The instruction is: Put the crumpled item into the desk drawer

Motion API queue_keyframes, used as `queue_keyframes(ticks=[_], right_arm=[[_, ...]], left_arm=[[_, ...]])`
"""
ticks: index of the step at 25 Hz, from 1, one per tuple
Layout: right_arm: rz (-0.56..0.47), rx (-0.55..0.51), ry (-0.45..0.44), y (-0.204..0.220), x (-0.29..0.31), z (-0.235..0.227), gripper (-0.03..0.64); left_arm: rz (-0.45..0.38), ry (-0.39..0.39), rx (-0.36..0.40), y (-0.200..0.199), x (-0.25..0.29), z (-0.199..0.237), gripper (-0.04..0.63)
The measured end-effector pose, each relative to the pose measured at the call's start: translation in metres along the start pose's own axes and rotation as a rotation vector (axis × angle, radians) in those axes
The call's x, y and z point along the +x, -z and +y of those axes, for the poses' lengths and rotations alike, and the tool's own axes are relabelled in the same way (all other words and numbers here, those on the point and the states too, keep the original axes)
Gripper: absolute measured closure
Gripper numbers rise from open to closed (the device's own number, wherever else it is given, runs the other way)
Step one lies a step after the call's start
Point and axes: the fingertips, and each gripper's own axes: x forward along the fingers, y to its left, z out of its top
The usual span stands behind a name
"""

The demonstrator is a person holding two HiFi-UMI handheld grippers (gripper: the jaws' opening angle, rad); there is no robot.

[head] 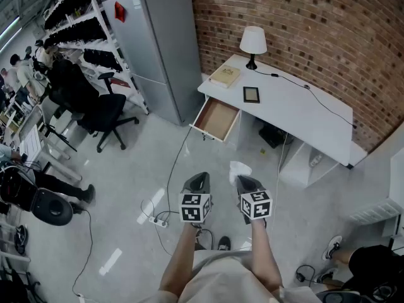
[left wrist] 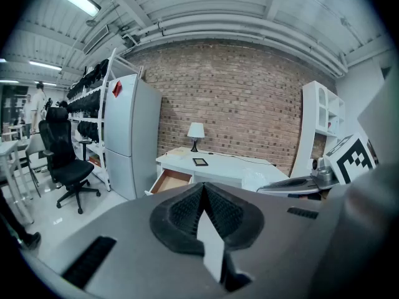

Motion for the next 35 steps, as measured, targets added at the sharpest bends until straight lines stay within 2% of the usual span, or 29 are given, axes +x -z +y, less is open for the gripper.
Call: queue_keyframes(ticks=[9, 15, 22, 28, 35], right_arm=[[-0.007, 0.013, -0.015, -0.001, -0.007, -0.001, 0.591], [-0.054, 0.075, -0.08, -0.009, -0.012, 0.009, 0.591], [-0.038, 0.109, -0.105, -0.002, 0.0, 0.001, 0.591], [-0.025, 0.094, -0.09, -0.01, 0.02, -0.008, 0.591], [0.012, 0.062, -0.077, -0.03, 0.061, -0.035, 0.591]], left_arm=[[0.016, 0.005, 0.005, 0.003, -0.005, -0.002, 0.58], [-0.008, -0.024, -0.02, -0.009, -0.024, 0.012, 0.58], [0.001, -0.072, -0.037, -0.01, -0.029, 0.044, 0.58], [-0.009, -0.067, -0.069, -0.018, -0.006, 0.068, 0.58], [-0.041, -0.039, -0.129, -0.046, 0.057, 0.092, 0.58]])
